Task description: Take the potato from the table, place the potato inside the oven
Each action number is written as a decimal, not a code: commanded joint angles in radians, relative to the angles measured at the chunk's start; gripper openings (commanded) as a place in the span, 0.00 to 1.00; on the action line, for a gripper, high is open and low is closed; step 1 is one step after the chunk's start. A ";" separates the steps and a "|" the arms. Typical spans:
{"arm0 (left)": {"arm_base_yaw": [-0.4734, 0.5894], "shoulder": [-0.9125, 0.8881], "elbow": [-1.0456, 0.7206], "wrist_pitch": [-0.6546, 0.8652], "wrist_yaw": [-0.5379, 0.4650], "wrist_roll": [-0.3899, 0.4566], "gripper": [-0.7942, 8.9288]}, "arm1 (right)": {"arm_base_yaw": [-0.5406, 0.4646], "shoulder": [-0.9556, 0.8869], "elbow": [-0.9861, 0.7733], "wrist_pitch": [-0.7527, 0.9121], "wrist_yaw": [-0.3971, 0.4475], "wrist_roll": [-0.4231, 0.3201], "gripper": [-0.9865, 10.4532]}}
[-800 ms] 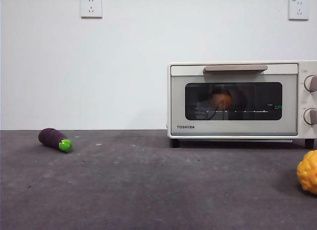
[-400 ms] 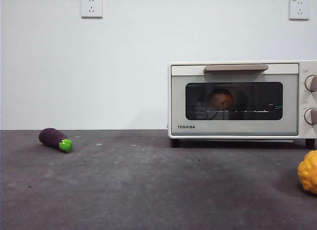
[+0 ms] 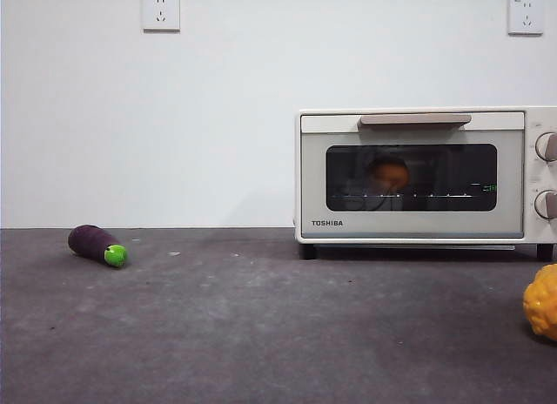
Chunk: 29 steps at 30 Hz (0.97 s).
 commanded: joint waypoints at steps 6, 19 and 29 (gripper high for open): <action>0.004 0.003 -0.010 0.007 0.001 0.011 0.08 | 0.000 -0.042 -0.024 -0.130 0.031 0.002 0.14; 0.004 0.018 -0.010 0.007 0.001 0.011 0.08 | 0.013 -0.042 -0.024 -0.304 0.041 0.010 0.14; 0.004 0.020 -0.010 0.007 0.001 0.011 0.08 | 0.049 -0.042 -0.024 -0.303 0.043 0.043 0.14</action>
